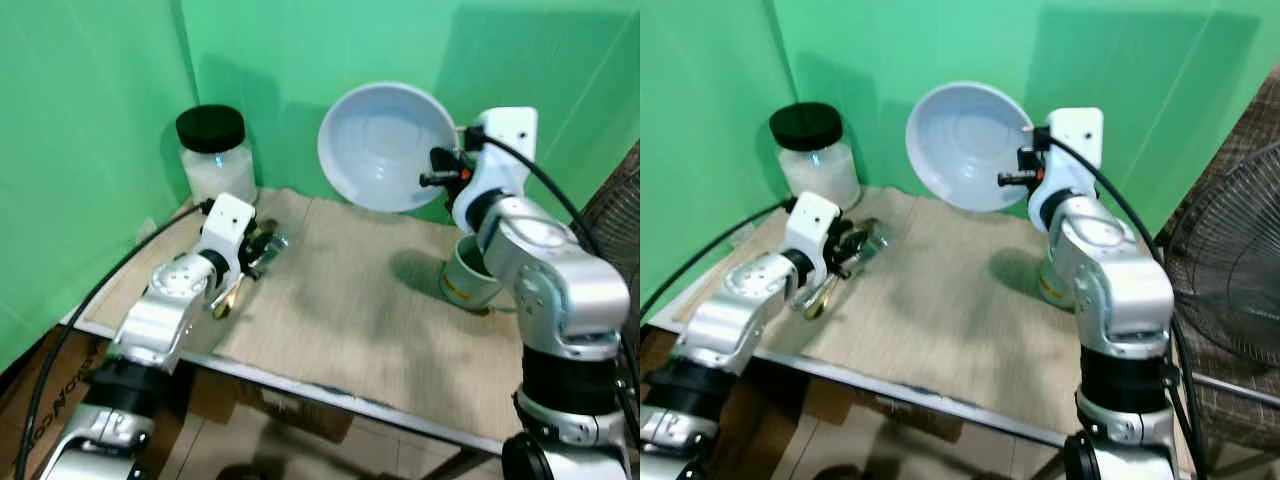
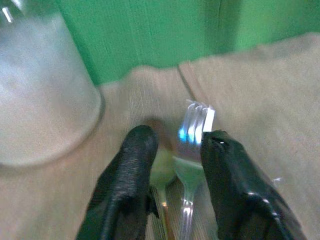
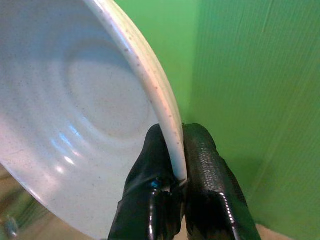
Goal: Setting the table
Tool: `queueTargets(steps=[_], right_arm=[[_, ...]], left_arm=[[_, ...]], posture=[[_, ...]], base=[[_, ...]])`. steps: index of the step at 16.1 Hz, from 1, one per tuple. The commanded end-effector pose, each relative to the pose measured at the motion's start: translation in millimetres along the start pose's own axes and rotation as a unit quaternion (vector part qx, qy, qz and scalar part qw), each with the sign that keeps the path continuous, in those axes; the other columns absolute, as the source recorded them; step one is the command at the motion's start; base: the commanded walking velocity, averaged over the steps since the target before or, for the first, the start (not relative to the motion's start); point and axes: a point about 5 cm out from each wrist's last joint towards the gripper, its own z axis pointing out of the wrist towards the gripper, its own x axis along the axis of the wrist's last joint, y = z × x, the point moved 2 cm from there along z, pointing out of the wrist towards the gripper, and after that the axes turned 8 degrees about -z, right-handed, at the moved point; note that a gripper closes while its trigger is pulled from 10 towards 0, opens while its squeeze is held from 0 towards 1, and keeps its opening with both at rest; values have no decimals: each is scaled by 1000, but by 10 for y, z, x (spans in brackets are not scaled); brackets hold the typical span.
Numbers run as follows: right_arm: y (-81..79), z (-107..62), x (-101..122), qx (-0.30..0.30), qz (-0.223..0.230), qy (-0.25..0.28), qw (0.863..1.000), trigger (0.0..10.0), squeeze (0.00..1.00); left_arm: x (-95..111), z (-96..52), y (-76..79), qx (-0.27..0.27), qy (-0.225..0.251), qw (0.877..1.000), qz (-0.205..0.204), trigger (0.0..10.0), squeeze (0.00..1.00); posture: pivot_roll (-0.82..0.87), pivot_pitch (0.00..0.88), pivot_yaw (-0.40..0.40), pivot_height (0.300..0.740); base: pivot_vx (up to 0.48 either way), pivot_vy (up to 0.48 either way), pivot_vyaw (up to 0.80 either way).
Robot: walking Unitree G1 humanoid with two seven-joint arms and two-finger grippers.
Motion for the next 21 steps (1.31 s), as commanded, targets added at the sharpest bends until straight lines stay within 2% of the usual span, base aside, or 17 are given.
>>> queueTargets(steps=[1,4,5,6,8,9,12,13,14,15,16,17,18,19,20,21], right_arm=[[29,-92,121,1,13,38,999,10000,0],[-45,-223,206,24,9,84,996,10000,0],[-84,-306,218,26,-1,101,995,10000,0],[-133,-391,238,26,-12,124,992,10000,0],[-183,-464,240,25,-16,137,990,10000,0],[-195,-501,245,19,-12,145,989,10000,0],[-200,-539,255,7,-14,159,987,10000,0],[-205,-545,287,2,-16,171,985,10000,0],[-211,-551,357,-6,-14,194,981,10000,0],[-154,-570,473,-52,5,230,972,10000,0],[-126,-580,515,-71,25,244,967,10000,0],[-119,-581,544,-75,29,254,964,10000,0],[-108,-583,554,-87,30,261,961,10000,0],[-104,-581,553,-91,32,262,960,10000,0],[-116,-585,543,-89,35,265,960,10000,0],[-121,-591,534,-87,35,265,960,10000,0]], left_arm=[[136,-83,-3,-5,25,1000,0,10000,1000],[331,-222,-32,14,67,998,10,10000,1000],[537,-350,-46,43,124,991,18,10000,898],[714,-511,-44,74,179,981,19,10000,192],[831,-695,17,101,219,971,9,10000,0],[856,-785,85,114,239,964,-2,10000,0],[863,-843,168,144,268,952,-29,10000,0],[879,-835,221,139,278,950,-35,10000,0],[915,-823,268,139,293,945,-49,10000,0],[1001,-845,299,137,314,937,-69,10000,0],[1039,-875,320,127,325,934,-72,10000,0],[1030,-907,287,140,327,931,-78,10000,0],[967,-919,217,171,309,932,-85,10000,0],[916,-920,184,179,291,935,-95,10000,0],[846,-963,114,183,272,940,-92,10000,0],[826,-993,71,193,267,941,-81,10000,0]], posture=[[37,0,-24,740],[29,0,-26,740],[17,0,-33,740],[15,0,-34,740],[8,0,-23,740],[2,0,-11,740],[2,0,-6,740],[2,0,-5,740],[3,0,-5,740],[7,0,-5,740],[6,0,-6,740],[6,0,-8,740],[8,0,-6,740],[7,0,-7,740],[13,0,1,740],[16,0,7,740]], base=[[0,0,0],[0,0,0],[0,0,0],[0,0,0],[0,0,-384],[0,0,-775],[0,0,-779],[0,0,-800],[0,0,-800],[0,0,-800],[0,0,-800],[0,0,-800],[0,0,-800],[0,0,-800],[0,0,-800],[0,0,-800]])
